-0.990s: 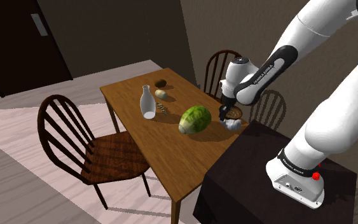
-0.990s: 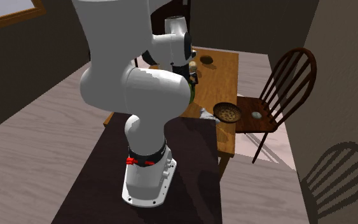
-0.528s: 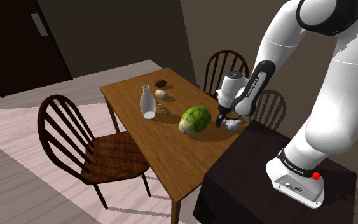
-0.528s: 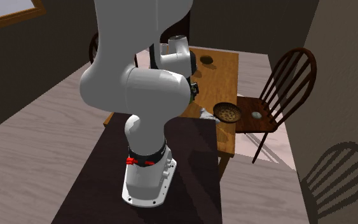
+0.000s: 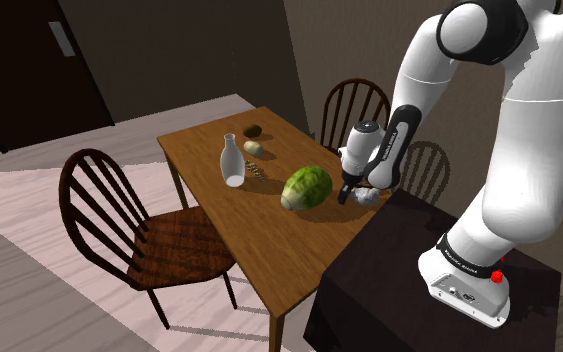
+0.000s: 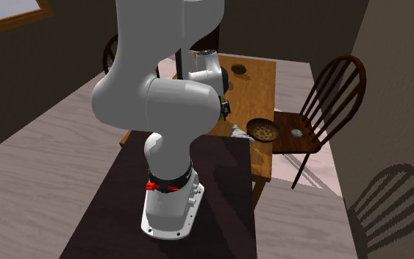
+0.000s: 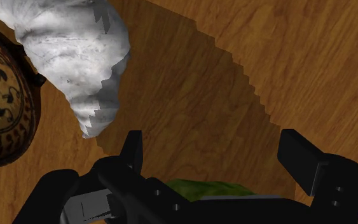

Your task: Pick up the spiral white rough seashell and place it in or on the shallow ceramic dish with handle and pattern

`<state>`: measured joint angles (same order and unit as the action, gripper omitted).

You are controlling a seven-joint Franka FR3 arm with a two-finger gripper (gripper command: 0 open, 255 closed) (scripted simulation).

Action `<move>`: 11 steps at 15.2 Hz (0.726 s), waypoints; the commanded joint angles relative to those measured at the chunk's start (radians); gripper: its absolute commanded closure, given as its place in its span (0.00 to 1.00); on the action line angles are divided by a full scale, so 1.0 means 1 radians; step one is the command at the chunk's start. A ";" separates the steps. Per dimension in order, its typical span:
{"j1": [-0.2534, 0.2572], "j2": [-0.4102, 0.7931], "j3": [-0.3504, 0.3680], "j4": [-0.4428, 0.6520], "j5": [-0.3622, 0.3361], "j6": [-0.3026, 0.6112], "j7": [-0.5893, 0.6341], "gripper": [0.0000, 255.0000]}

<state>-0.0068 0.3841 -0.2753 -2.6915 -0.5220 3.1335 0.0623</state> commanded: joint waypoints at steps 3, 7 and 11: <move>0.001 0.003 -0.001 0.001 0.000 0.002 0.001 0.00; 0.001 0.003 -0.001 0.001 0.000 0.002 0.001 1.00; 0.001 0.003 -0.001 0.001 0.000 0.002 0.001 1.00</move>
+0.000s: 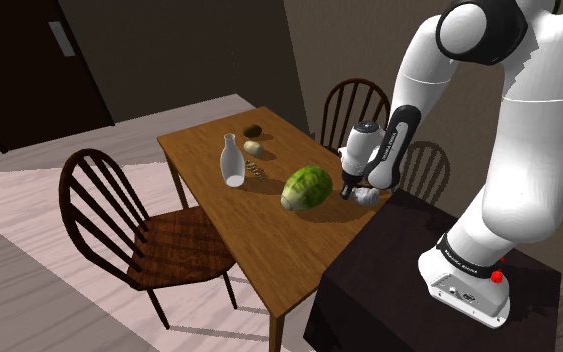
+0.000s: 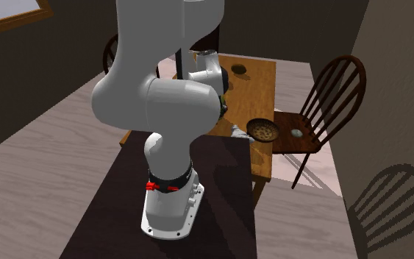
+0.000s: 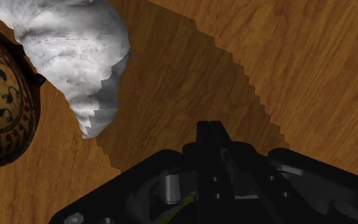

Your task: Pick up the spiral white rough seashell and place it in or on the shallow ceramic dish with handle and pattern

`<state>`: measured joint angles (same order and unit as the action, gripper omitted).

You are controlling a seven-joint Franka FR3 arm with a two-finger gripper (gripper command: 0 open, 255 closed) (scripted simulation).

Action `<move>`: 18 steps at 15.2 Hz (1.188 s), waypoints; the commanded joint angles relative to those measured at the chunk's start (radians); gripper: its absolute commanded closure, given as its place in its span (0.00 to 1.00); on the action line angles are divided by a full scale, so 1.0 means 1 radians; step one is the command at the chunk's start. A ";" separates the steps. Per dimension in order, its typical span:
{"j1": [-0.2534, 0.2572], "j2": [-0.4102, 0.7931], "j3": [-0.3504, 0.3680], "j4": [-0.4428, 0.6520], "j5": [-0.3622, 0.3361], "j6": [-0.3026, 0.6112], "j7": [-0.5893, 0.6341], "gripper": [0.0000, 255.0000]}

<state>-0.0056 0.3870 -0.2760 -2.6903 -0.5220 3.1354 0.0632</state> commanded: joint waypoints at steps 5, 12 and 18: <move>-0.058 0.018 0.020 0.014 -0.011 0.014 -0.046 0.00; -0.485 0.159 0.212 0.179 -0.089 0.025 -0.354 0.00; -0.448 0.253 0.172 0.231 -0.092 0.075 -0.344 0.00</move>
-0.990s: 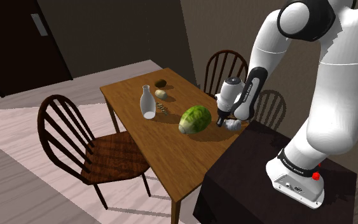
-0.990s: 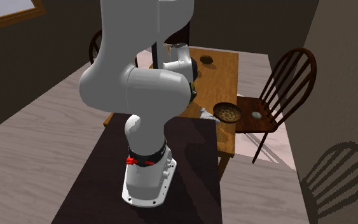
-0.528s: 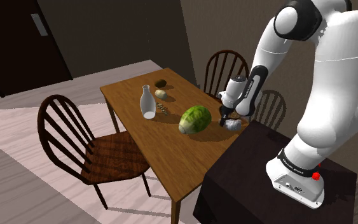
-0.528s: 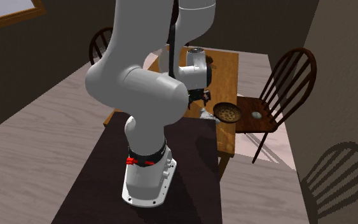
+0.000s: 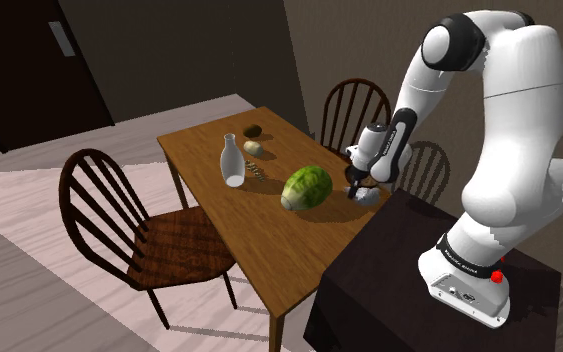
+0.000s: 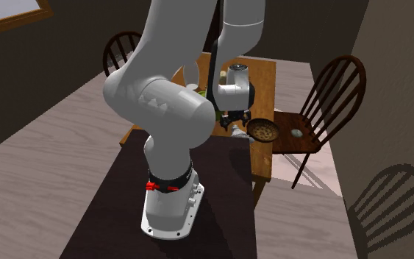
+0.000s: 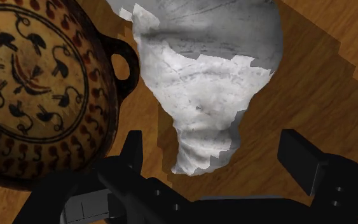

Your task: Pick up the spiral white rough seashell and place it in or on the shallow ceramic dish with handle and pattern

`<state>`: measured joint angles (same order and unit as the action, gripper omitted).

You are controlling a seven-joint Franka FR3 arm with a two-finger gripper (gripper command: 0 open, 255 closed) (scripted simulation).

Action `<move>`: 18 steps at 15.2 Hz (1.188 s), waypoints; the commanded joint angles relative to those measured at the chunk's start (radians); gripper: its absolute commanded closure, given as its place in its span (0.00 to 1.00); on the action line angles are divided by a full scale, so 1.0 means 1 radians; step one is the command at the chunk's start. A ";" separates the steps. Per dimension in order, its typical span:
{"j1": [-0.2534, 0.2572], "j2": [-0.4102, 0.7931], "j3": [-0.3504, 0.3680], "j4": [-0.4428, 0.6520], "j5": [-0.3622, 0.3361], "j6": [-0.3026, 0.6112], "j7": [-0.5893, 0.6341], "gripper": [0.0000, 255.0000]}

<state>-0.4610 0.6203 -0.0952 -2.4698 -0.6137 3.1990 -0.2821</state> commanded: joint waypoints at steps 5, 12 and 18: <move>0.025 0.066 -0.025 0.036 0.003 0.035 0.006 0.00; 0.025 0.066 -0.025 0.036 0.003 0.035 0.006 1.00; 0.025 0.066 -0.025 0.035 0.003 0.035 0.006 1.00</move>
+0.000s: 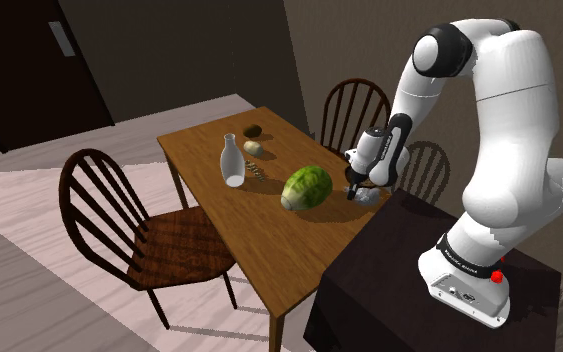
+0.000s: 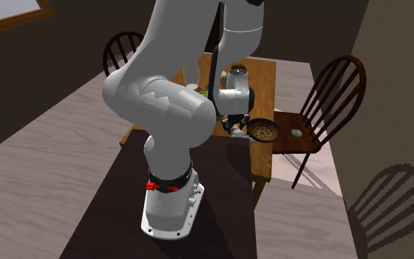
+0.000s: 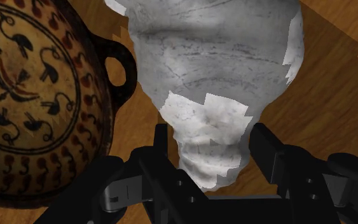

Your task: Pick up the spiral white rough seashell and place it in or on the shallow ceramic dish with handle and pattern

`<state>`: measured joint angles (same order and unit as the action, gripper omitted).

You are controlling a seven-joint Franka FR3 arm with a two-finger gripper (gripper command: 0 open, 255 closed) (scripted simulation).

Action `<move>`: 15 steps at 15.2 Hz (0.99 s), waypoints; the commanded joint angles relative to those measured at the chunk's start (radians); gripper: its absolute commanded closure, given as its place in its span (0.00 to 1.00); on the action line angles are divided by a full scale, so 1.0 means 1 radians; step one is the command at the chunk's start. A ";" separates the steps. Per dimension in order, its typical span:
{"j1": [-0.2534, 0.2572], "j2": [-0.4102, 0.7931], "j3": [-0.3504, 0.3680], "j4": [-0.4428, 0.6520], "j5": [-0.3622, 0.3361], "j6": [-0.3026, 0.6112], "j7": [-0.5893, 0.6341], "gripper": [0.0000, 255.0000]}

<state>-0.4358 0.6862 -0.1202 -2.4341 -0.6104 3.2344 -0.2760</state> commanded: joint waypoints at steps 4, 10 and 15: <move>-0.018 -0.035 0.015 -0.017 -0.003 -0.021 -0.005 1.00; -0.084 -0.142 0.079 -0.064 -0.003 -0.091 -0.027 1.00; -0.155 -0.229 0.152 -0.100 0.018 -0.153 -0.059 1.00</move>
<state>-0.5755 0.4792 0.0159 -2.5230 -0.5975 3.0953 -0.3274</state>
